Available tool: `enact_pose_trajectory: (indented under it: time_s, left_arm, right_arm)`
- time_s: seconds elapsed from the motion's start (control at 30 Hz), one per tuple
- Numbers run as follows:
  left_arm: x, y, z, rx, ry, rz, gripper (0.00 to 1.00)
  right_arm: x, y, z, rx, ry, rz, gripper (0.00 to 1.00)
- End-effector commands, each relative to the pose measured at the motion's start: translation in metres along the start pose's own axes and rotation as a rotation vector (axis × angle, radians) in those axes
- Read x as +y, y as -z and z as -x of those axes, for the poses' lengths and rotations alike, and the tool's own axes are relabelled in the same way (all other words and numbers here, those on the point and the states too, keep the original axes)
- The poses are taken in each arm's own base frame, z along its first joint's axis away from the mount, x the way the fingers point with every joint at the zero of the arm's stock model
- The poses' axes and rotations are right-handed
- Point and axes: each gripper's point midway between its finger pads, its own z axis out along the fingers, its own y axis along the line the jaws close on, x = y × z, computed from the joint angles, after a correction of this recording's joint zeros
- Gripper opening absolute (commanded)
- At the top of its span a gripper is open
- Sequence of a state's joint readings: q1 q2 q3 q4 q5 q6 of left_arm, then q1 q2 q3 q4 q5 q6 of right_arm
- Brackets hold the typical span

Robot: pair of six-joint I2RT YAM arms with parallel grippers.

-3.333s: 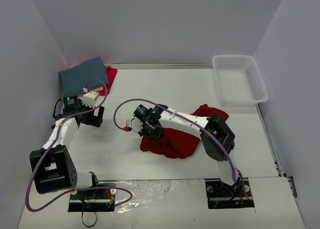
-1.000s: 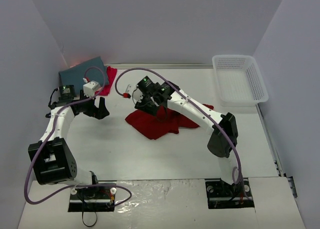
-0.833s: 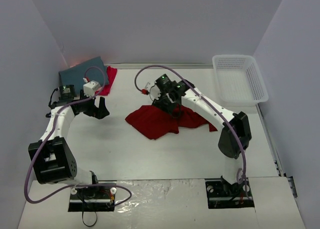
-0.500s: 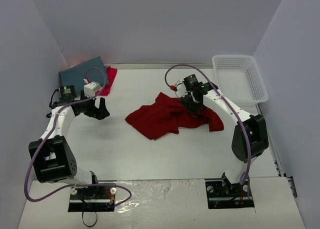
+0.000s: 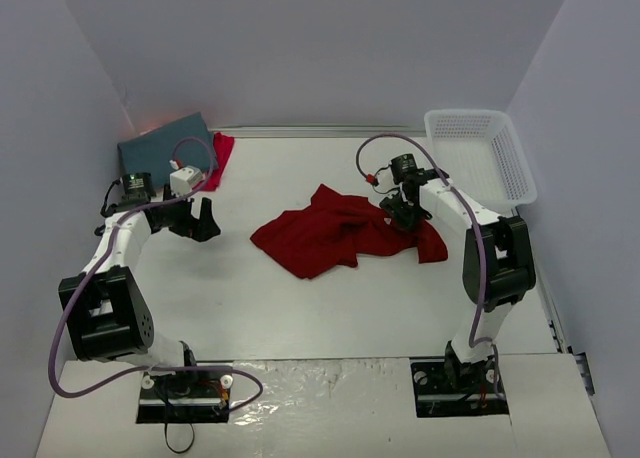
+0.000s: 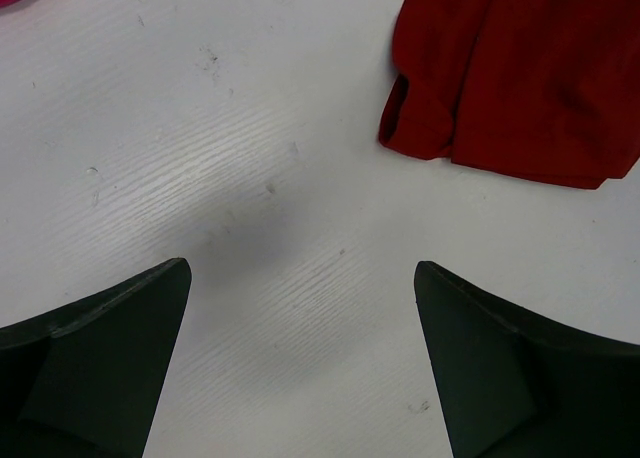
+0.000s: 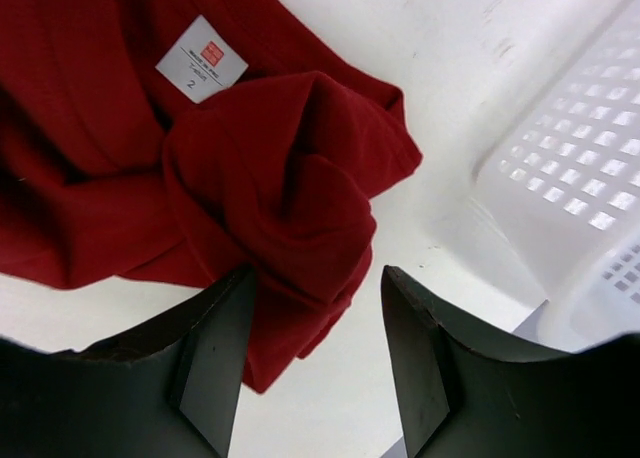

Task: Fold and stack the t-shirts
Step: Flatten out the tshirt

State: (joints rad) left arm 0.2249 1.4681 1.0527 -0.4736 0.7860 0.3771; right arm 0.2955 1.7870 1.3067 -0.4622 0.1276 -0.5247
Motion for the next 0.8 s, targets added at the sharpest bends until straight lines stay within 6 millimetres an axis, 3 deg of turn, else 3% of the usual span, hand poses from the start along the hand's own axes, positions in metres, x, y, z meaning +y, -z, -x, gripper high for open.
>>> enact_pose_trajectory:
  time_s: [0.0, 0.13, 0.23, 0.27, 0.37, 0.47, 0.6, 0.67, 0.7, 0.77]
  left_arm:
    - [-0.002, 0.0, 0.004, -0.018, -0.02, -0.03, 0.94]
    - [-0.003, -0.002, 0.002, -0.015, -0.017, -0.046, 0.94]
    - [-0.005, -0.007, -0.002, 0.004, -0.013, -0.065, 0.94]
    - [-0.006, -0.007, -0.003, 0.009, -0.012, -0.069, 0.94]
    - [-0.009, -0.01, -0.003, 0.014, -0.012, -0.081, 0.94]
    - [-0.02, -0.015, -0.002, 0.032, -0.038, -0.11, 0.94]
    - [-0.05, -0.033, -0.002, 0.115, -0.11, -0.185, 0.94]
    - [-0.05, -0.046, -0.003, 0.152, -0.127, -0.158, 0.94]
    - [-0.062, -0.055, -0.001, 0.167, -0.151, -0.176, 0.94]
    - [-0.063, -0.064, 0.0, 0.2, -0.129, -0.194, 0.94]
  right_arm:
    - [0.008, -0.017, -0.015, 0.062, 0.018, 0.032, 0.49]
    - [0.017, -0.022, -0.016, 0.063, 0.022, 0.072, 0.47]
    - [0.022, -0.025, -0.016, 0.059, 0.023, 0.099, 0.21]
    - [0.023, -0.025, -0.015, 0.054, 0.019, 0.103, 0.03]
    - [0.021, -0.018, -0.011, 0.041, 0.013, 0.097, 0.0]
    - [0.014, 0.009, 0.008, -0.019, 0.01, 0.066, 0.0]
    - [0.002, 0.072, 0.043, -0.175, -0.004, 0.016, 0.0]
    - [-0.003, 0.098, 0.057, -0.244, -0.017, -0.011, 0.0]
    - [-0.003, 0.104, 0.059, -0.256, -0.018, -0.011, 0.0]
    - [-0.001, 0.113, 0.061, -0.281, -0.032, -0.01, 0.0]
